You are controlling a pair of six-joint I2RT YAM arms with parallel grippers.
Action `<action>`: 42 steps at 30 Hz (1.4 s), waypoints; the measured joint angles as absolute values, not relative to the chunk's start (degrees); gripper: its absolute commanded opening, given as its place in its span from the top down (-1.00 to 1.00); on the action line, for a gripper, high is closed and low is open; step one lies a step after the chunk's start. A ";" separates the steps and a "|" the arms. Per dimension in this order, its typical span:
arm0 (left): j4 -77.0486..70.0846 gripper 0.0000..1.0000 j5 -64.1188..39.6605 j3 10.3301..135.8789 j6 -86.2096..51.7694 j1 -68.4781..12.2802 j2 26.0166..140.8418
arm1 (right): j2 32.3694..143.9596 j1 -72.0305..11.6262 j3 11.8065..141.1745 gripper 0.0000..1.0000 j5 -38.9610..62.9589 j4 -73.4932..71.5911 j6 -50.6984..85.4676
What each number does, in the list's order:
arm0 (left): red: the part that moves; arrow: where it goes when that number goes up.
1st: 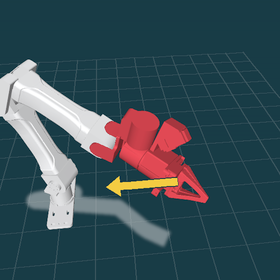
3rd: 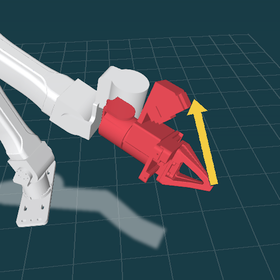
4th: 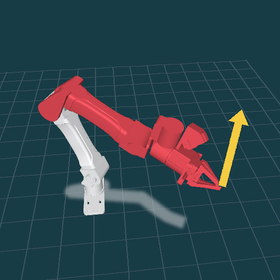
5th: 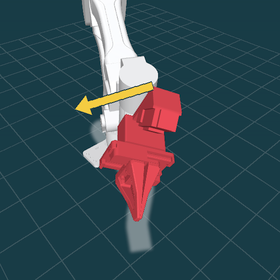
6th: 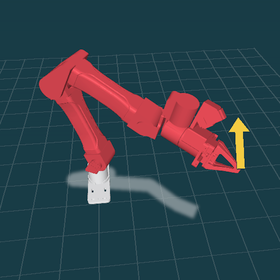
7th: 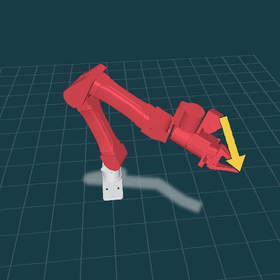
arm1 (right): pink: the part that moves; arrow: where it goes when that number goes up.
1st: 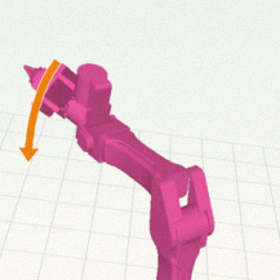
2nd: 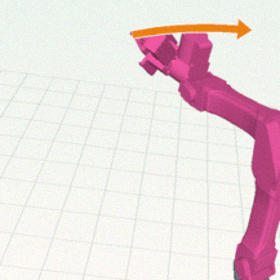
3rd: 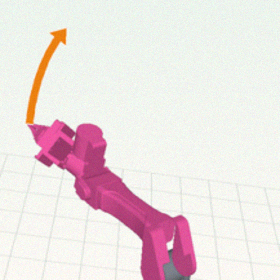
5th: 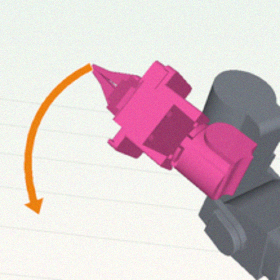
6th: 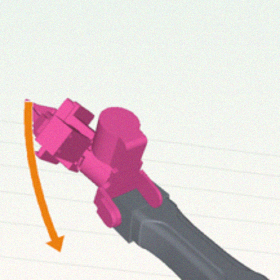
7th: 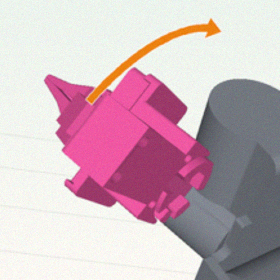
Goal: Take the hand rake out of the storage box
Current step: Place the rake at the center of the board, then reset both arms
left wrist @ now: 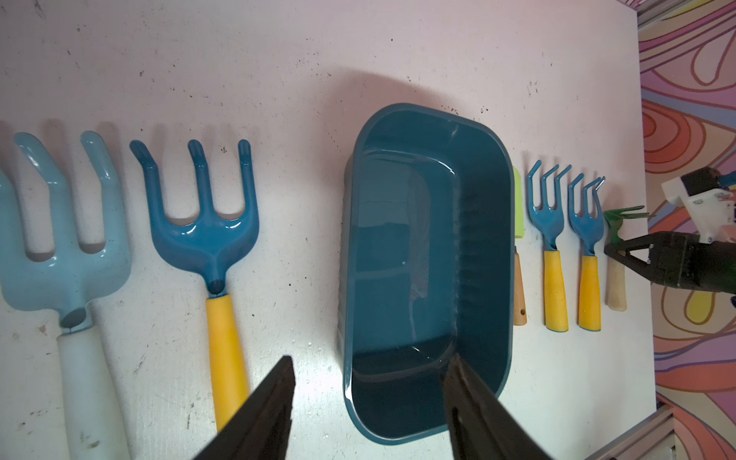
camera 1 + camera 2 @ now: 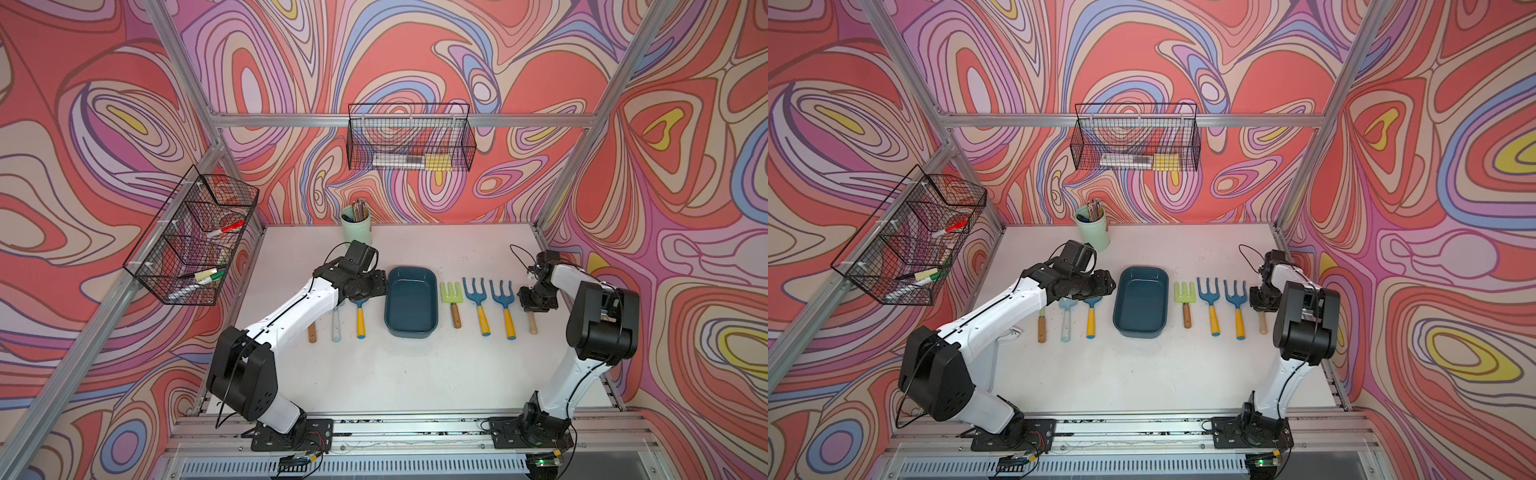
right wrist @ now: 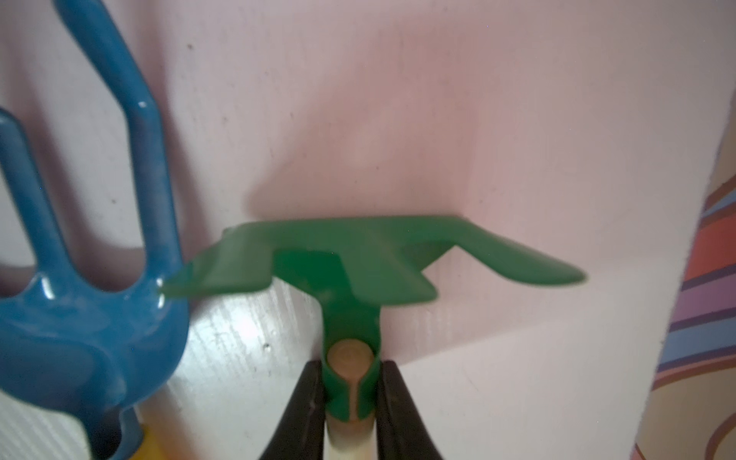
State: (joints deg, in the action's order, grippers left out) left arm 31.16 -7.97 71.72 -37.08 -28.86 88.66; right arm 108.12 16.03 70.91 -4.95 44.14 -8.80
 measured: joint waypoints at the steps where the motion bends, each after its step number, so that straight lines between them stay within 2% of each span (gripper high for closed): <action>1: 31.14 -0.26 -8.03 71.72 -36.99 -28.82 88.66 | 108.12 16.03 70.91 0.54 -5.15 44.16 -9.02; 17: 31.16 -0.26 -6.72 72.05 -35.48 -28.40 88.60 | 105.93 16.03 72.07 0.27 -5.34 44.58 -8.80; 26: 34.74 -0.26 -3.55 73.89 -32.97 -28.40 88.29 | 99.00 14.24 75.48 0.15 -1.48 45.74 -4.99; 27: 35.48 -0.26 -2.74 74.59 -32.42 -28.40 88.27 | 97.93 13.52 75.85 0.09 -0.16 45.76 -4.38; 30: 36.75 -0.27 -0.21 75.44 -30.59 -28.40 87.66 | 94.56 10.68 76.05 -0.28 4.27 44.71 -2.22; 31: 37.41 -0.27 0.78 75.44 -29.93 -28.34 87.20 | 93.32 9.45 75.99 -0.31 5.80 44.01 -1.32; 32: 37.87 -0.27 1.52 75.44 -29.41 -28.23 86.83 | 91.96 8.23 75.64 -0.49 7.14 42.78 -0.38; 34: 38.59 -0.28 2.81 75.44 -28.32 -27.31 85.84 | 88.42 5.32 74.04 -0.72 9.67 39.68 1.13; 35: 38.74 -0.28 3.05 75.44 -27.99 -26.65 85.47 | 86.80 4.14 73.12 -0.94 10.55 38.33 1.98; 40: 39.07 -0.32 3.70 75.37 -26.06 -20.45 83.35 | 79.61 0.73 66.48 -0.97 13.80 28.73 5.13; 42: 38.70 -0.50 3.90 74.83 -25.02 -17.91 82.24 | 77.19 0.71 62.17 -0.97 13.26 23.81 5.74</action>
State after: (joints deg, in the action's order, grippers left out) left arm 38.70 3.90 74.83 -25.02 -17.91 82.24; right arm 77.19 0.71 62.17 13.26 23.81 5.74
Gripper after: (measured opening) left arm 0.671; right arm 0.983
